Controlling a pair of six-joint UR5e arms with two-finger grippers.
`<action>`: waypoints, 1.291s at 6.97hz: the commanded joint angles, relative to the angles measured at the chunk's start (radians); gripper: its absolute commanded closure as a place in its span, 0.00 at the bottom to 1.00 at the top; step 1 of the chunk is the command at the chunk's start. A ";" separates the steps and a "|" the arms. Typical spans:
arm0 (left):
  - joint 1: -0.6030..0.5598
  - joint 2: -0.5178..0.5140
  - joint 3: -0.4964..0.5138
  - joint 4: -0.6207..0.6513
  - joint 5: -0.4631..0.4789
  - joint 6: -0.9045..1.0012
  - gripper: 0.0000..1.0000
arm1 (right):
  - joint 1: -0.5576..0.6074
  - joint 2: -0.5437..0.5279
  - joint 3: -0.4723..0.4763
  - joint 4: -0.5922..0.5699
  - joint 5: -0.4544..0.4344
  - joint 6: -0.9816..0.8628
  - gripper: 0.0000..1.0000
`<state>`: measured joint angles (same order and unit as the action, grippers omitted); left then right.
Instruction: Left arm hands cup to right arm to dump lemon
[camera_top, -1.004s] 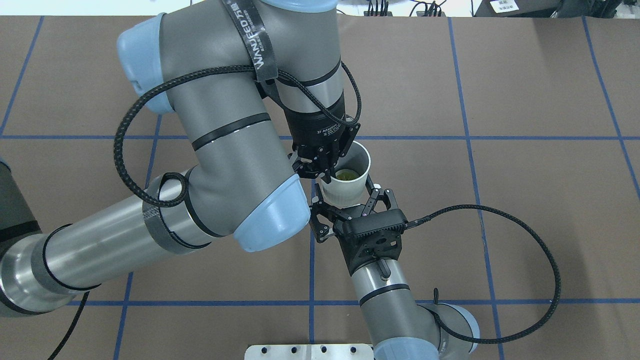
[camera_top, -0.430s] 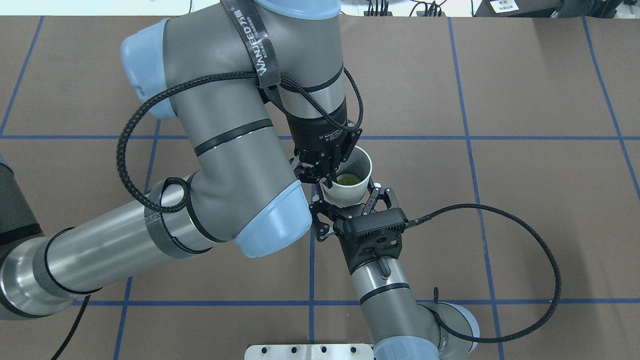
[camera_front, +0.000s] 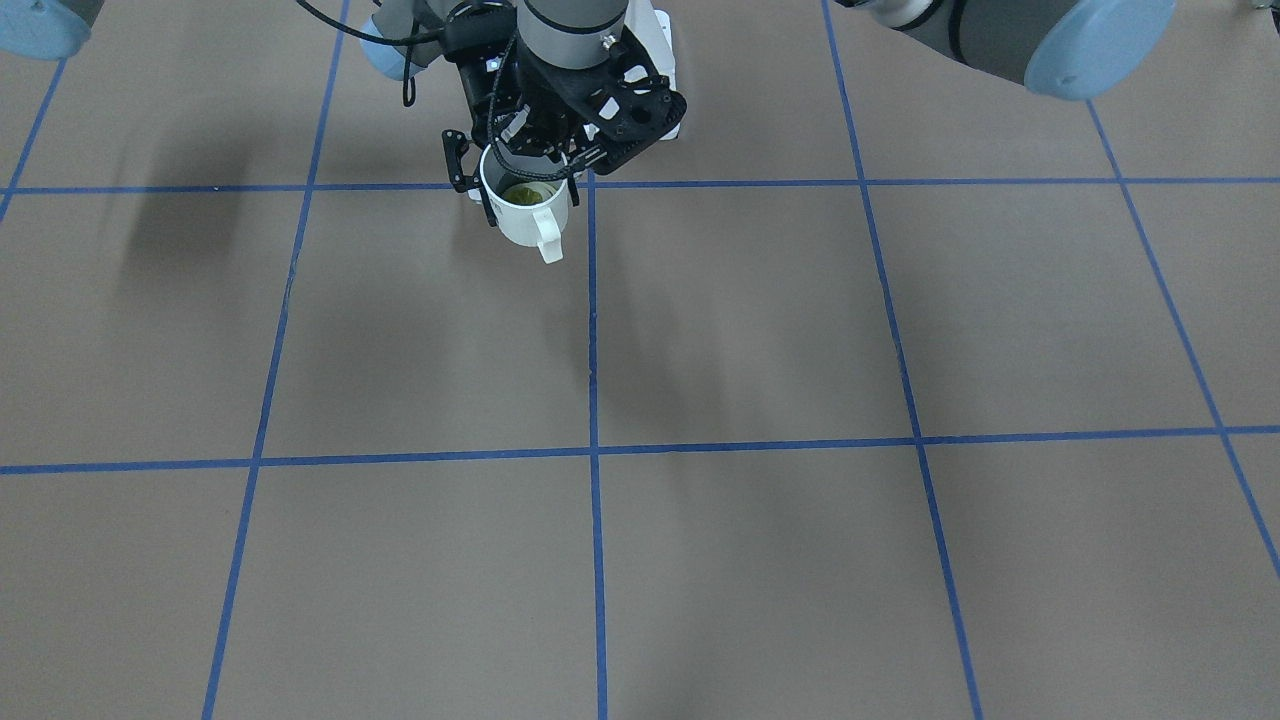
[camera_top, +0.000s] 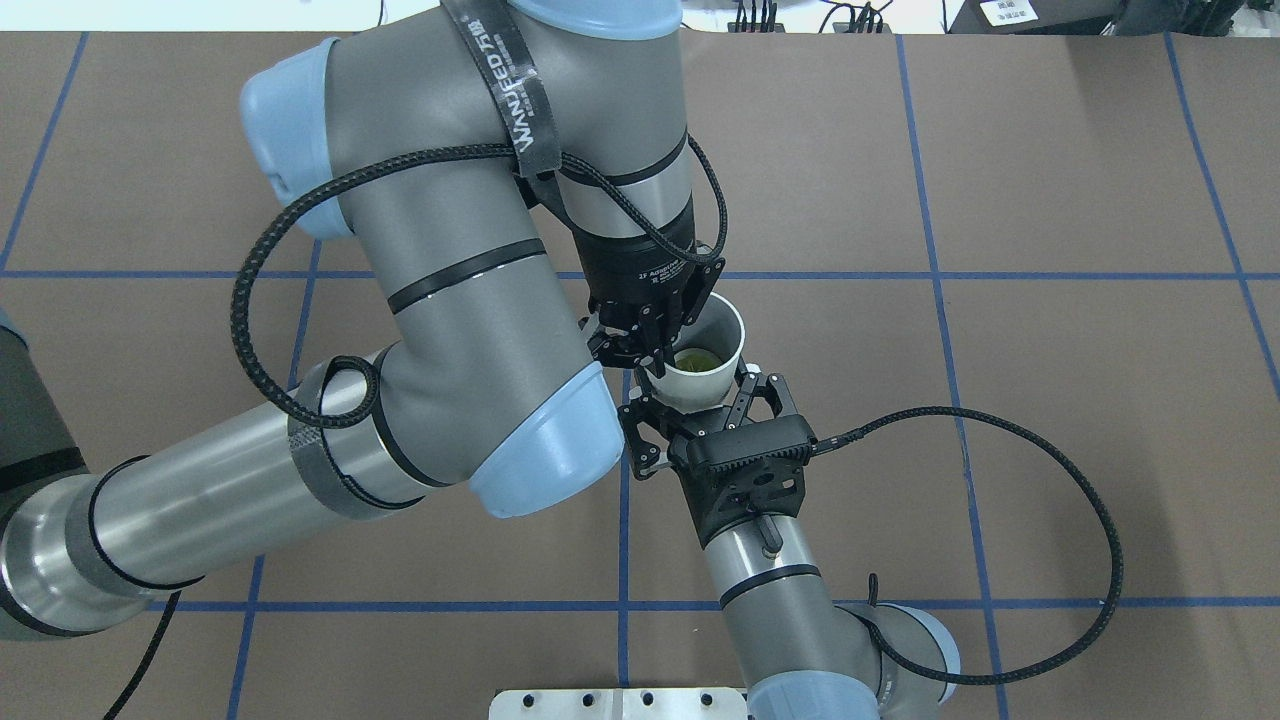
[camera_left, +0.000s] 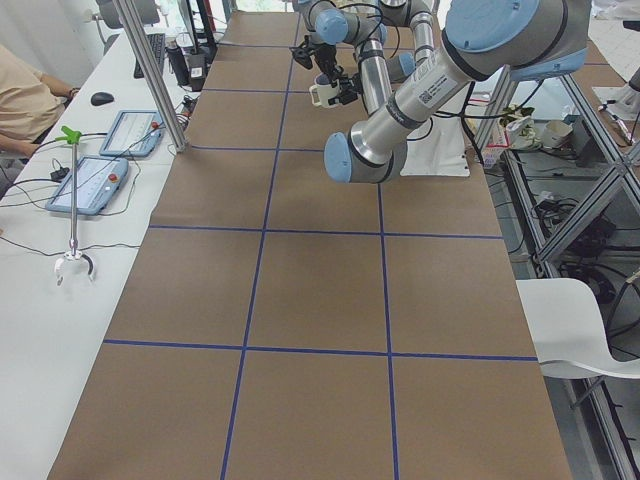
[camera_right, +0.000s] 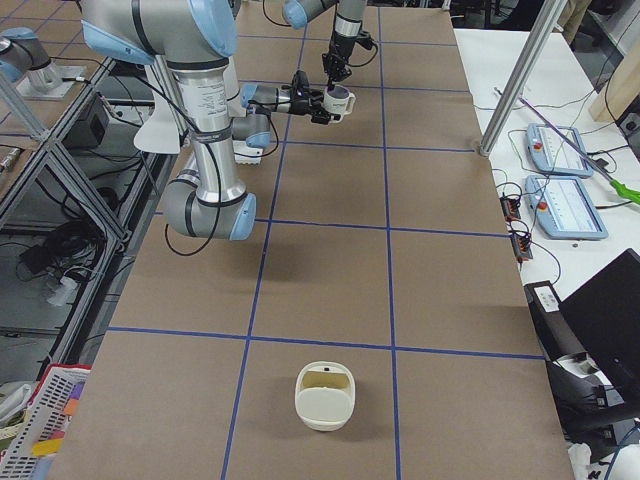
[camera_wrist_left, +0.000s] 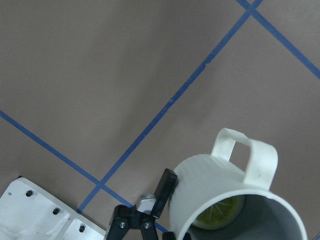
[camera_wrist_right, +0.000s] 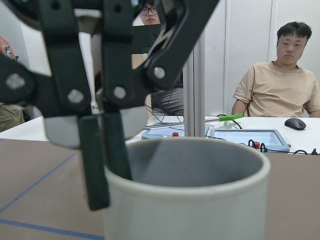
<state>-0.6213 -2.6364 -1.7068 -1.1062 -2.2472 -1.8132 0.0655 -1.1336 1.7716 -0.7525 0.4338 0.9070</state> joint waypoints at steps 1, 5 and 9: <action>0.000 -0.001 -0.004 0.000 0.000 0.000 0.81 | 0.000 -0.003 -0.012 -0.001 -0.001 0.000 0.76; -0.055 0.003 -0.126 0.002 0.003 -0.002 0.00 | -0.001 -0.027 -0.017 -0.002 -0.006 -0.002 0.83; -0.072 0.018 -0.140 0.002 0.008 -0.002 0.00 | 0.140 -0.355 0.012 0.310 0.110 -0.002 0.84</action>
<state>-0.6927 -2.6232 -1.8468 -1.1045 -2.2411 -1.8147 0.1514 -1.3715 1.7738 -0.5482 0.4899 0.9045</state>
